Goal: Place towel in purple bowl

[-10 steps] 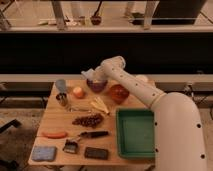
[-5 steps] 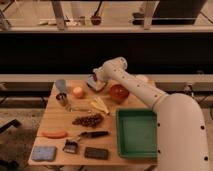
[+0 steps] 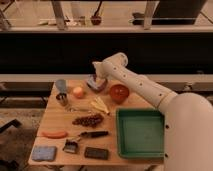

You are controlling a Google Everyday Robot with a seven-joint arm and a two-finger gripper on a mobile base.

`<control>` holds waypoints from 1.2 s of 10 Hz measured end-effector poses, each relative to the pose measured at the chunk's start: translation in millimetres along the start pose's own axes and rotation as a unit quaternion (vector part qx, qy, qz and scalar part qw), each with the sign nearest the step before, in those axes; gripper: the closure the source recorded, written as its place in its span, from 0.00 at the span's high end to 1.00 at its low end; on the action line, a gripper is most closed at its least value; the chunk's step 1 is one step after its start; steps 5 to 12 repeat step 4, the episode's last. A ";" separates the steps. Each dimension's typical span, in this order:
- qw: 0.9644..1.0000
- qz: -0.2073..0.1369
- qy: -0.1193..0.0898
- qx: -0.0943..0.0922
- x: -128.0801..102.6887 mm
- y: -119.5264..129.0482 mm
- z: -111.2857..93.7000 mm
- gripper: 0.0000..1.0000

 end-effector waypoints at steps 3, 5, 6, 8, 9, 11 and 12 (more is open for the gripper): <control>0.999 0.016 0.021 0.023 22.1 6.7 -45.5 0.80; 0.999 0.025 0.029 0.027 30.4 16.7 -60.9 0.80; 0.999 0.025 0.029 0.027 30.4 16.7 -60.9 0.80; 0.999 0.025 0.029 0.027 30.4 16.7 -60.9 0.80; 0.999 0.025 0.029 0.027 30.4 16.7 -60.9 0.80; 0.999 0.025 0.029 0.027 30.4 16.7 -60.9 0.80; 0.999 0.025 0.029 0.027 30.4 16.7 -60.9 0.80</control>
